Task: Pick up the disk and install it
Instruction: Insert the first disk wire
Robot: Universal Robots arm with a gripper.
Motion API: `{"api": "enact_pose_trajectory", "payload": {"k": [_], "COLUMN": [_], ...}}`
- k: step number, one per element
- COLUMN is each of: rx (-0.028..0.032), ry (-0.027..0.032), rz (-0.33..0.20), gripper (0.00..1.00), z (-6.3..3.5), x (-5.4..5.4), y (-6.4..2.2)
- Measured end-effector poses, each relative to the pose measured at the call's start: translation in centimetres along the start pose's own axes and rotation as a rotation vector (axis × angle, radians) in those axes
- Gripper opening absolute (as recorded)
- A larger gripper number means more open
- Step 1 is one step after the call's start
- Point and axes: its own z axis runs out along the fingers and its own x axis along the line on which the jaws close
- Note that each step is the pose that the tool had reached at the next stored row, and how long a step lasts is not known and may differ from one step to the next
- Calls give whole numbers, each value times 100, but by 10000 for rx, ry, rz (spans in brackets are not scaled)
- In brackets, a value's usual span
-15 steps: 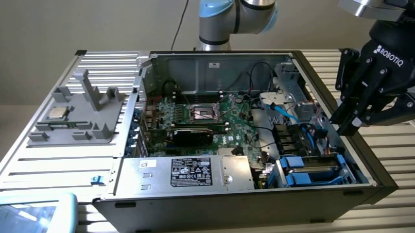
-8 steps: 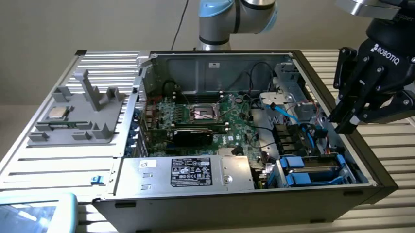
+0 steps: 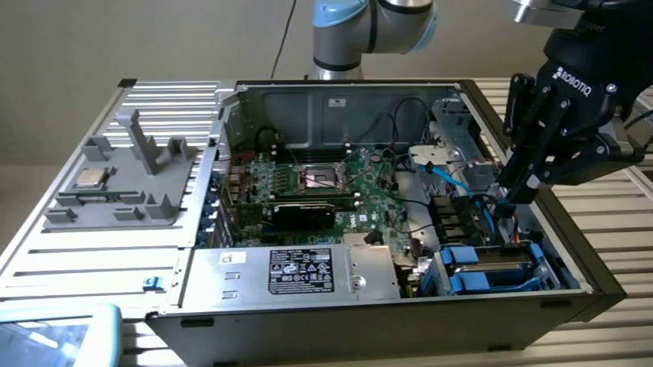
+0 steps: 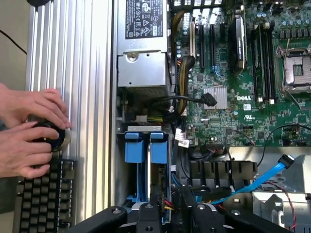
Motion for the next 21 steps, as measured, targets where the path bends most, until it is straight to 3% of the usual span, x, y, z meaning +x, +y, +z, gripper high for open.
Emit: {"api": "enact_pose_trajectory", "payload": {"k": [4,7,9,12,18,21], "rx": [23,252,341,356,364,365], "ry": [56,132,150,229,510,542], "rz": [14,67,90,100,126,130], "gripper": [29,29,29,29,29,29], "z": [48,50,58,81,124,170], "x": [-36,-48,-66,-112,-212,-218], "y": [35,35,35,33,32,22]}}
